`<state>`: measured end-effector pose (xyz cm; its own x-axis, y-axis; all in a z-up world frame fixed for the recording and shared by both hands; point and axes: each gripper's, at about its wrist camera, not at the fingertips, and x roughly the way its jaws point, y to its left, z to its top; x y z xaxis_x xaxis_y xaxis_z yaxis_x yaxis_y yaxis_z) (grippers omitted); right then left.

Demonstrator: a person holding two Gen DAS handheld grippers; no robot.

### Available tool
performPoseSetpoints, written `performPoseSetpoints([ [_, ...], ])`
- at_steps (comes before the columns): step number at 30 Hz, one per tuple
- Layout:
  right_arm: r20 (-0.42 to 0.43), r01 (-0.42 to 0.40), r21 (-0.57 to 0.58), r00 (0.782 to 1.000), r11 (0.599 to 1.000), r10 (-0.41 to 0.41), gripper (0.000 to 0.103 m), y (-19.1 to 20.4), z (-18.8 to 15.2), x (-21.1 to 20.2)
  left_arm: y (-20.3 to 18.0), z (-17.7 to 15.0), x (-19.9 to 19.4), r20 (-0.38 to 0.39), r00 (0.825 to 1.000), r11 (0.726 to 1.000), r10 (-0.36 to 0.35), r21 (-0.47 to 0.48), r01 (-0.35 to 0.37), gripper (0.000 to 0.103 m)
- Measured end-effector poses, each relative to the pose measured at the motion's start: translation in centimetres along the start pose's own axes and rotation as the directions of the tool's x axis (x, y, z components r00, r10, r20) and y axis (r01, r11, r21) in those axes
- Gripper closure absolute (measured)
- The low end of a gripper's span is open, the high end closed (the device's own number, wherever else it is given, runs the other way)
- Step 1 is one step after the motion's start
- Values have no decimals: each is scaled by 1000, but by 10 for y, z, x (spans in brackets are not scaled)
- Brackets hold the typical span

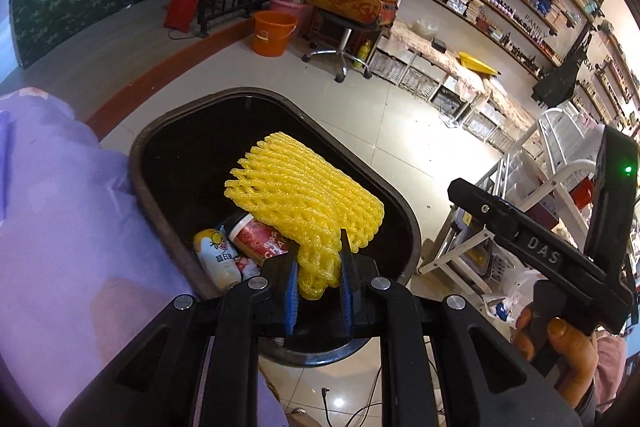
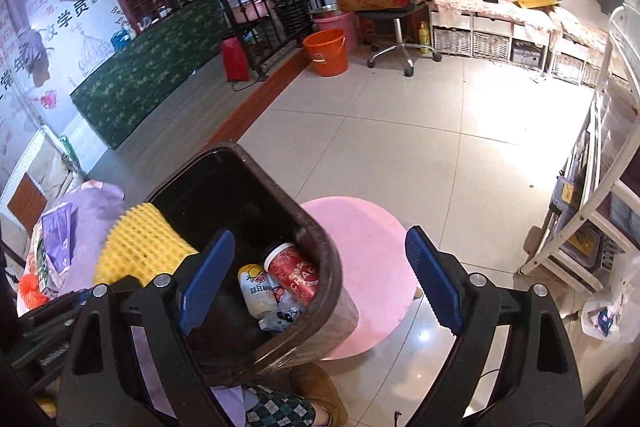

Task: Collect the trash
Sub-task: 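Move the yellow foam net over the bin and open the left tool, then bring both tools back over the table toward the remaining trash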

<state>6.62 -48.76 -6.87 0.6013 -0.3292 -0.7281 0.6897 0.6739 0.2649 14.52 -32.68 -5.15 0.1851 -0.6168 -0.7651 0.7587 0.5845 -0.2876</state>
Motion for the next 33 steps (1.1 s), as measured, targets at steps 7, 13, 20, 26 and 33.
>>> performPoseSetpoints([
  [7,0,10,16,1000,1000,-10,17,-7,2,0,-3,5,14,-40,999,1000,4,22,-3,87],
  [13,3,17,18,1000,1000,-17,16,-7,3,-1,-8,10,19,-24,1000,999,10,40,-9,26],
  [20,13,15,14,1000,1000,-15,11,-3,4,-2,2,4,1,10,1000,1000,-18,10,17,14],
  [26,3,-11,-15,1000,1000,11,11,11,2,1,17,-4,-30,88,995,999,36,-27,-34,9],
  [33,-28,-87,-106,996,991,84,11,53,-11,7,42,-22,-66,143,969,977,202,-96,-189,8],
])
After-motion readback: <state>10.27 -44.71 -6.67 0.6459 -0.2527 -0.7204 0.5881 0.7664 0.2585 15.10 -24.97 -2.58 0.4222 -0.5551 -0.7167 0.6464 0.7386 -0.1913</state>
